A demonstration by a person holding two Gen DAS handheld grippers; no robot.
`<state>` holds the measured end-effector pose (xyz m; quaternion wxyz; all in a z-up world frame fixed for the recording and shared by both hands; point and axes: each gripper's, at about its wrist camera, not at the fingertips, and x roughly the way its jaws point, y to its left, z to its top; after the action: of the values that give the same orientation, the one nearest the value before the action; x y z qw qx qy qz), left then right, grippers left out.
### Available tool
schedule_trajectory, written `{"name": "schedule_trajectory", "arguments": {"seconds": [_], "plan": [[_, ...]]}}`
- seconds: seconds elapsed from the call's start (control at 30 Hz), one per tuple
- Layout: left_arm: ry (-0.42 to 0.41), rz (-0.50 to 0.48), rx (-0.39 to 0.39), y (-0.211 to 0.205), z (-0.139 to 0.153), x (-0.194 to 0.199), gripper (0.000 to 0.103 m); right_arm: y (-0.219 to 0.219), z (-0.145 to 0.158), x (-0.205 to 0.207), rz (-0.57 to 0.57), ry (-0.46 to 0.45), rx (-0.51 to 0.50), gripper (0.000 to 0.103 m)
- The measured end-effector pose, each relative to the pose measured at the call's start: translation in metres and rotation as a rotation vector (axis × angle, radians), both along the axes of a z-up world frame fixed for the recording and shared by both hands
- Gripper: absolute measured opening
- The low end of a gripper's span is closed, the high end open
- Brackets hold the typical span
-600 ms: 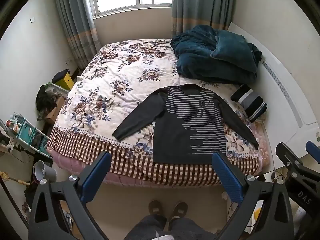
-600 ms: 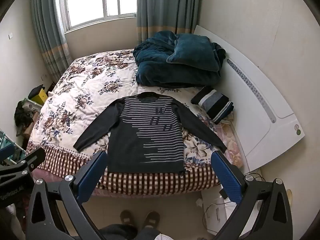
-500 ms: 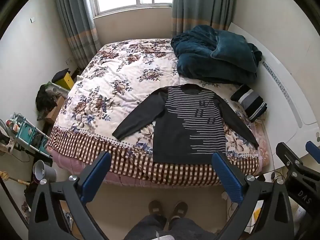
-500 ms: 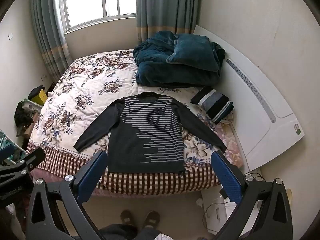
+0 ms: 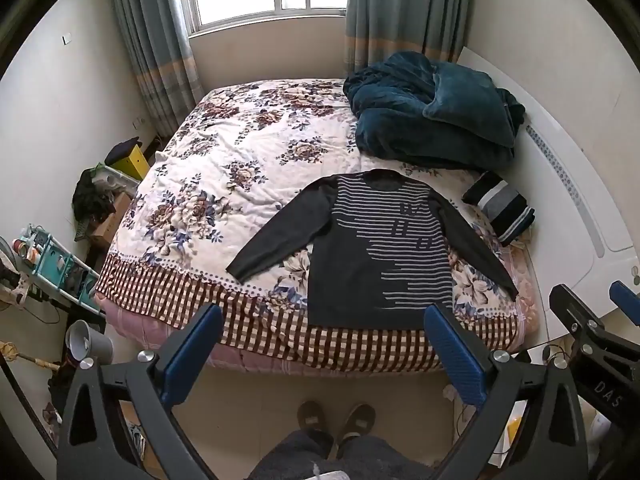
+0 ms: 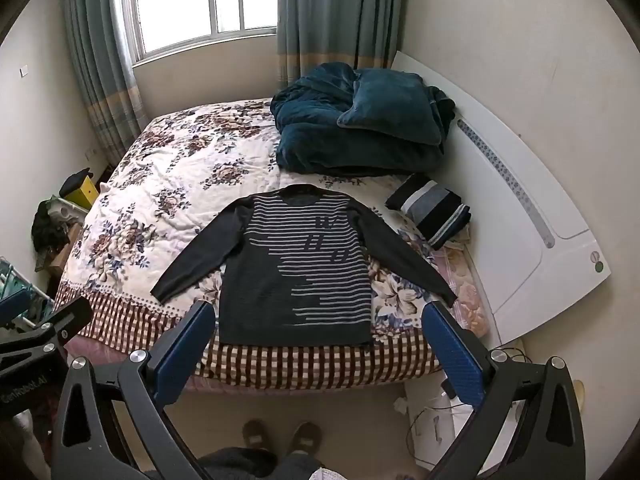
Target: Fold small clothes
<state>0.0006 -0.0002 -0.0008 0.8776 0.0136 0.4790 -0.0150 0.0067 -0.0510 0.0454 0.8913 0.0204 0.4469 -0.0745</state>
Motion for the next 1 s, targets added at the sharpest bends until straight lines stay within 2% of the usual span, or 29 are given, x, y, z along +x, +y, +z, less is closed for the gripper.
{"name": "schedule_trajectory", "arguments": {"seconds": [0.57,1.0], "plan": [[-0.002,0.001,-0.004,0.004,0.002,0.001,0.103,0.002,0.000,0.001,-0.001,0.001,-0.001,0.103],[0.000,0.001,-0.006,0.003,0.017,0.008,0.103,0.002,0.002,0.000,-0.001,0.001,0.000,0.103]]}}
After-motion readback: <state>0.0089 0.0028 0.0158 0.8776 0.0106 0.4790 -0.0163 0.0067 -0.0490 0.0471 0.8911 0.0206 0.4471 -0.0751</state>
